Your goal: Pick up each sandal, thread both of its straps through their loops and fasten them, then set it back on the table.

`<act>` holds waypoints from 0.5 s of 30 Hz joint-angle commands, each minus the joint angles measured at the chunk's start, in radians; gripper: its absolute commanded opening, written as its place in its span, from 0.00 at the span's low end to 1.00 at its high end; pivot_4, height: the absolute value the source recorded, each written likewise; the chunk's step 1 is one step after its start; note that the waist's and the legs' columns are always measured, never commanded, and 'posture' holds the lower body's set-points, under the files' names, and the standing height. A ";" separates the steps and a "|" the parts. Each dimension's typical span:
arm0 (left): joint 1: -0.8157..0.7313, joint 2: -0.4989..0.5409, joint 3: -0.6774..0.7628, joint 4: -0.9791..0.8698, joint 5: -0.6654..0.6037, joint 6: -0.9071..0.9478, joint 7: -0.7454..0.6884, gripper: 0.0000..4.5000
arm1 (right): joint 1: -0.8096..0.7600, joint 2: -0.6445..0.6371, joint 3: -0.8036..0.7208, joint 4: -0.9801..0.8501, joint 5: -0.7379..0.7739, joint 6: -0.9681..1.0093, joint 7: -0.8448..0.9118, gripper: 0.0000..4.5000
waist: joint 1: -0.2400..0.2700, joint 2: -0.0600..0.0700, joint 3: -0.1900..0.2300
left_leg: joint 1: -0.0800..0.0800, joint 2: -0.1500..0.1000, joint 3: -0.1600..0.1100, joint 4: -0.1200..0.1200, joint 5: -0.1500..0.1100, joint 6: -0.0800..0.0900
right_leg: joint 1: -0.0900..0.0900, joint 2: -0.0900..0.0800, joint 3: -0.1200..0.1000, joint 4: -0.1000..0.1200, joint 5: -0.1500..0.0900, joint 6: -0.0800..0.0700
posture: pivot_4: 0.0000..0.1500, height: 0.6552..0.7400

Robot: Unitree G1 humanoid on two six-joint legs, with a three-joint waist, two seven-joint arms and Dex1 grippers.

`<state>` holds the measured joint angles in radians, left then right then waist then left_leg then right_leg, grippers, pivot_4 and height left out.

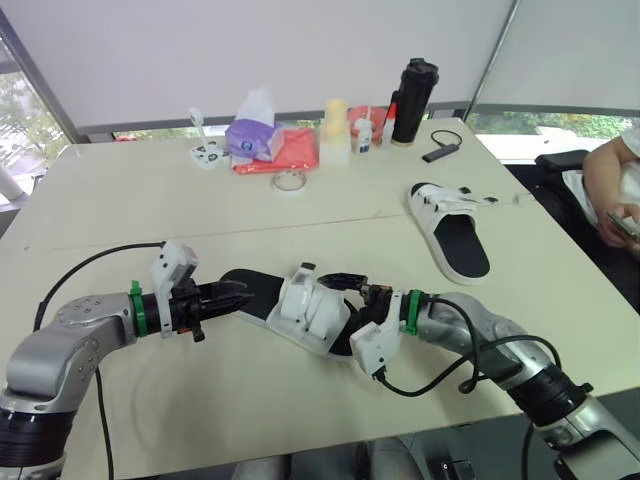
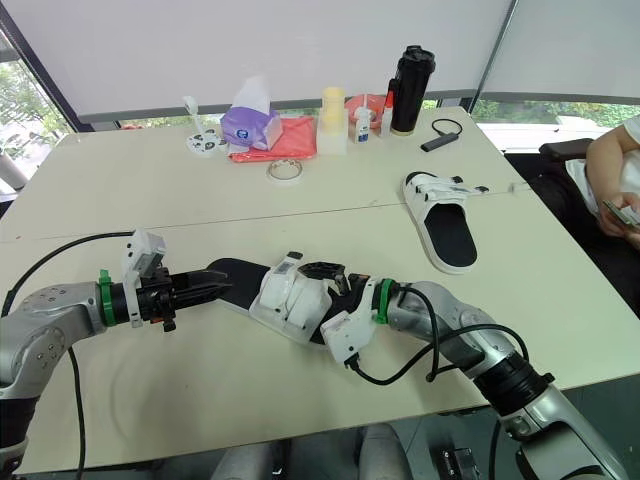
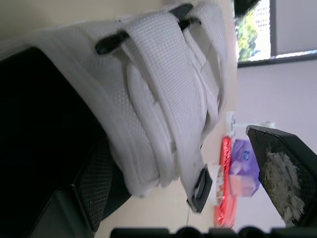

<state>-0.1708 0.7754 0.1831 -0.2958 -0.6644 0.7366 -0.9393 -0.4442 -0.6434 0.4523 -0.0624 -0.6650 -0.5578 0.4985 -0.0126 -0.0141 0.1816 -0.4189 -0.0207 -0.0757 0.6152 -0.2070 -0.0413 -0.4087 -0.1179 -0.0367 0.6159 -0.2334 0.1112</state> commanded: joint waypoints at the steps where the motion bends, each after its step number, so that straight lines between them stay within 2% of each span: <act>1: -0.013 0.009 0.031 -0.026 -0.017 -0.004 0.009 0.34 | -0.022 0.026 0.028 0.019 -0.041 -0.057 -0.035 0.80 | -0.002 0.000 0.000 | 0.000 0.000 0.000 0.000 0.000 0.000 | 0.000 0.000 0.000 0.000 0.000 0.000 | 1.00 1.00; 8: -0.018 0.004 0.032 -0.019 -0.021 -0.006 0.027 0.34 | -0.074 0.083 0.061 0.090 -0.109 -0.115 -0.088 0.01 | -0.004 0.000 0.000 | 0.002 0.000 0.000 0.000 0.000 0.000 | 0.001 0.001 0.002 0.002 0.000 0.000 | 1.00 1.00; 15: 0.002 -0.004 0.050 -0.028 -0.031 -0.008 0.054 0.34 | -0.104 0.125 -0.039 0.103 -0.123 -0.021 -0.185 0.01 | -0.004 0.000 0.000 | 0.004 0.000 0.001 0.000 0.000 0.000 | 0.001 0.001 0.003 0.003 0.000 0.000 | 1.00 1.00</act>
<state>-0.1699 0.7725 0.2015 -0.2957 -0.6810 0.7365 -0.8904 -0.5124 -0.5352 0.4899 0.0671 -0.7986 -0.6120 0.3786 -0.0164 -0.0140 0.1817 -0.4153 -0.0207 -0.0747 0.6148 -0.2069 -0.0414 -0.4077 -0.1170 -0.0336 0.6189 -0.2334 0.1111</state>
